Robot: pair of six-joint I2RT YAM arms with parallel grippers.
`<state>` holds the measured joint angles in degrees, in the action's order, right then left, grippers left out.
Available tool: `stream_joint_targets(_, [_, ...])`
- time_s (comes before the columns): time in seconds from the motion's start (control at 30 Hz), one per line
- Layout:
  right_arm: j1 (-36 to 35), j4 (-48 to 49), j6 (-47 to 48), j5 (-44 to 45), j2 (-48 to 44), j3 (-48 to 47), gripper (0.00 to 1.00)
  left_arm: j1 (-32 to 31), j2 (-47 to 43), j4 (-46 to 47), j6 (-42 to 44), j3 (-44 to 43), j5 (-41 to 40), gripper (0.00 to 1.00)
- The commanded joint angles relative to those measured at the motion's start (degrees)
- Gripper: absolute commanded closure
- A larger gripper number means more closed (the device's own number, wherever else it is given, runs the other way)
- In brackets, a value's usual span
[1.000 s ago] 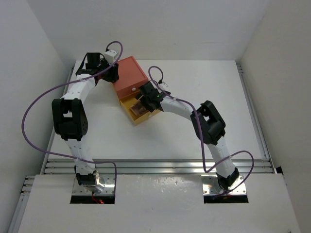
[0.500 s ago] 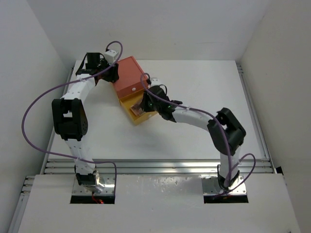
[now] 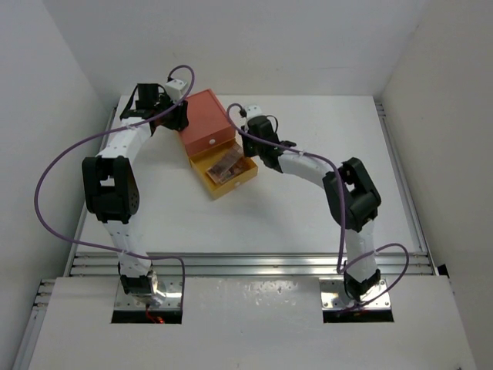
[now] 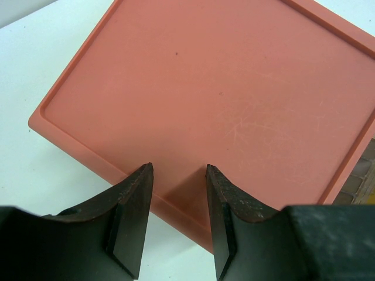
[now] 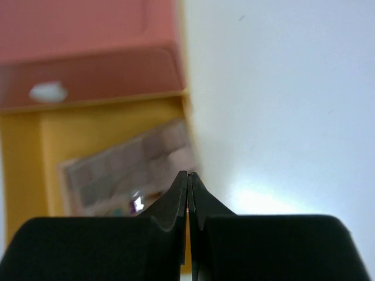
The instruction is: Organize the makeup
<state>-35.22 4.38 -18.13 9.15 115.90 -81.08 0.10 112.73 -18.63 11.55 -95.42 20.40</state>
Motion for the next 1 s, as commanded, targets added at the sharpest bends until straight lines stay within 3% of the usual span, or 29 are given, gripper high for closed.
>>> stream_joint_targets(0.0, [2.17,-0.16,4.86,3.06,2.40,-7.24,1.00,0.96,1.45,-9.32,-0.92,2.77,-0.54,0.53])
stream_joint_targets(0.23, [3.15,-3.06,8.46,-1.22,11.63,-18.24,1.00,0.96,1.44,-9.32,-0.92,2.26,-0.54,0.53])
stream_joint_targets(0.97, [-0.46,-2.54,3.89,-3.52,8.30,-9.98,1.00,0.96,3.02,-9.32,-1.44,1.73,-1.06,0.53])
